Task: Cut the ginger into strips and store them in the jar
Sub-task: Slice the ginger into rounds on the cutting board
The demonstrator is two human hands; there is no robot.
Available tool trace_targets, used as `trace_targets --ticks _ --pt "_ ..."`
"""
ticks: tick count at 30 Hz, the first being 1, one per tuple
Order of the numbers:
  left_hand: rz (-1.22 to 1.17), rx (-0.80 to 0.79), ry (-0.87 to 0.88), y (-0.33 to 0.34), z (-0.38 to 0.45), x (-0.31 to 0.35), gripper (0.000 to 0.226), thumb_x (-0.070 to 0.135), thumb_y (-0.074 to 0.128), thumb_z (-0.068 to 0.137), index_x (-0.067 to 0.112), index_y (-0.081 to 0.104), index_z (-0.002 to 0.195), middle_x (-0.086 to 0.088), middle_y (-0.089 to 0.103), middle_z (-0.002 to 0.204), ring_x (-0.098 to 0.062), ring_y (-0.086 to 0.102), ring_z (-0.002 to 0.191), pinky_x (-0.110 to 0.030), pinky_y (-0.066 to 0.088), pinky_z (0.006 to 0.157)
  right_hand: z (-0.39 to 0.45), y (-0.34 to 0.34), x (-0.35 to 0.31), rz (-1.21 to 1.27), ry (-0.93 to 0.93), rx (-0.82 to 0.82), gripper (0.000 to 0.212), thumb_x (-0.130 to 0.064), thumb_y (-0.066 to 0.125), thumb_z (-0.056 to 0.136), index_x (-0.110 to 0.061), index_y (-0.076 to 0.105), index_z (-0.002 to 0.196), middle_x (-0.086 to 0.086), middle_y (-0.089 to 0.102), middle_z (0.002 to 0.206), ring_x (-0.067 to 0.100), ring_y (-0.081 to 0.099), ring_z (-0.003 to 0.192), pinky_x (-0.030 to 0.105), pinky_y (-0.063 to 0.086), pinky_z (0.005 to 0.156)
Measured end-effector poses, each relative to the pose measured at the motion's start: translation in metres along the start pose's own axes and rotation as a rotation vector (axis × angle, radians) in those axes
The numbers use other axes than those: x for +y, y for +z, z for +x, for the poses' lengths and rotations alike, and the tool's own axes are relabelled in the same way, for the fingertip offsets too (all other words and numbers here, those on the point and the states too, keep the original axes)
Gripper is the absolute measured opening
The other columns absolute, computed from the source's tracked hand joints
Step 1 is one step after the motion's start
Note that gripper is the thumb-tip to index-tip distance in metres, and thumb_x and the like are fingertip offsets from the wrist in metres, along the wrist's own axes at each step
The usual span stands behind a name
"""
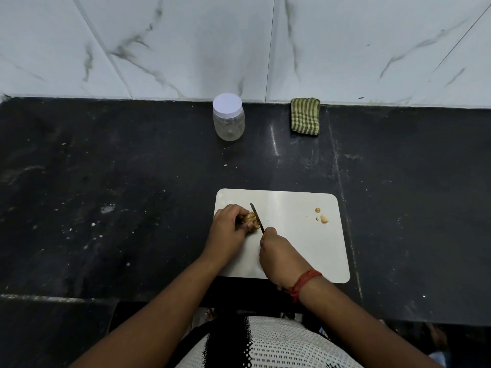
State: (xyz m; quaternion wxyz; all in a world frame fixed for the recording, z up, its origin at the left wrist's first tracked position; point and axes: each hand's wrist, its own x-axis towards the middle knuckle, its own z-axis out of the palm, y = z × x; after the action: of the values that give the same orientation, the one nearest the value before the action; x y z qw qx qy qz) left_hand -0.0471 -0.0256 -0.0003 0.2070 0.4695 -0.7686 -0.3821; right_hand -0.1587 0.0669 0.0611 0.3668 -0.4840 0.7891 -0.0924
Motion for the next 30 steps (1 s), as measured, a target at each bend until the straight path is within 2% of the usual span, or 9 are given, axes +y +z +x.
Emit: trace_targets --ticks 5,8,12,14,17,20,22,26,30 --pt "0.001 -0.006 0.011 0.000 0.000 -0.002 0.016 0.009 0.075 0.086 0.015 0.066 0.097 0.008 0.063 0.098 -0.015 0.052 0.097 -0.010 0.037 0.080 -0.004 0.004 0.000 -0.036 -0.004 0.015 0.016 0.005 0.032 0.090 -0.011 0.032 0.094 0.005 0.051 0.072 0.012 0.038 0.050 0.024 0.019 0.042" --pt "-0.004 -0.001 0.018 0.000 -0.002 -0.002 0.015 0.008 0.075 0.085 0.015 0.066 0.096 0.007 0.063 0.098 -0.015 0.052 0.096 -0.010 0.037 0.080 -0.003 0.004 -0.002 -0.038 0.008 -0.008 0.018 0.005 0.032 0.089 -0.009 0.035 0.099 0.010 0.058 0.078 0.012 0.040 0.051 0.024 0.021 0.043" --pt "0.018 -0.003 0.028 0.000 -0.001 -0.003 0.015 0.008 0.076 0.085 0.015 0.066 0.094 0.007 0.063 0.095 -0.016 0.050 0.093 -0.011 0.036 0.078 0.005 0.006 -0.006 -0.049 0.026 -0.026 0.016 0.004 0.034 0.090 -0.007 0.038 0.101 0.015 0.063 0.088 0.029 0.062 0.075 0.025 0.027 0.045" --pt "0.023 -0.005 0.029 0.000 0.000 -0.003 0.014 0.008 0.075 0.085 0.015 0.066 0.093 0.006 0.063 0.094 -0.016 0.050 0.093 -0.013 0.037 0.077 0.009 0.005 -0.008 -0.028 0.047 -0.042 0.017 0.001 0.035 0.092 -0.002 0.042 0.108 0.019 0.065 0.100 0.031 0.063 0.083 0.028 0.034 0.052" --pt "0.003 -0.005 0.029 0.001 0.002 -0.002 0.015 0.007 0.075 0.084 0.016 0.065 0.089 0.005 0.063 0.091 -0.019 0.051 0.092 -0.020 0.039 0.076 0.012 0.003 -0.009 -0.038 0.046 -0.067 0.014 0.002 0.035 0.093 -0.004 0.041 0.105 0.021 0.064 0.105 0.033 0.063 0.090 0.026 0.030 0.049" --pt "-0.036 -0.006 0.013 0.000 0.001 -0.002 0.017 0.004 0.075 0.083 0.017 0.066 0.090 0.004 0.065 0.092 -0.019 0.054 0.093 -0.027 0.043 0.079 0.007 -0.004 -0.009 -0.125 0.025 -0.090 0.015 0.003 0.035 0.092 -0.005 0.042 0.103 0.020 0.058 0.094 0.026 0.052 0.067 0.024 0.025 0.047" --pt "-0.050 -0.012 -0.007 0.000 0.000 -0.001 0.017 0.004 0.075 0.083 0.017 0.067 0.091 0.003 0.065 0.092 -0.020 0.055 0.095 -0.028 0.045 0.081 -0.002 -0.004 -0.010 -0.215 -0.001 -0.078 0.025 0.005 0.034 0.093 0.002 0.051 0.110 0.013 0.038 0.074 0.017 0.034 0.055 0.022 0.022 0.047" --pt "0.002 -0.006 0.011 -0.002 0.000 0.000 0.013 0.006 0.075 0.085 0.014 0.066 0.089 0.007 0.062 0.089 -0.021 0.050 0.098 -0.026 0.042 0.081 0.004 -0.005 -0.013 -0.223 -0.033 -0.129 0.019 0.002 0.035 0.095 0.001 0.053 0.100 0.004 0.026 0.068 0.016 0.032 0.057 0.021 0.022 0.047" --pt "0.093 0.017 0.030 -0.001 0.000 -0.005 0.013 0.013 0.076 0.082 0.019 0.067 0.089 0.009 0.065 0.090 -0.020 0.052 0.094 -0.043 0.046 0.085 0.017 -0.003 -0.013 -0.017 0.067 -0.105 0.029 -0.009 0.040 0.095 -0.002 0.045 0.123 -0.003 0.030 0.070 0.010 0.029 0.057 0.019 0.030 0.055"
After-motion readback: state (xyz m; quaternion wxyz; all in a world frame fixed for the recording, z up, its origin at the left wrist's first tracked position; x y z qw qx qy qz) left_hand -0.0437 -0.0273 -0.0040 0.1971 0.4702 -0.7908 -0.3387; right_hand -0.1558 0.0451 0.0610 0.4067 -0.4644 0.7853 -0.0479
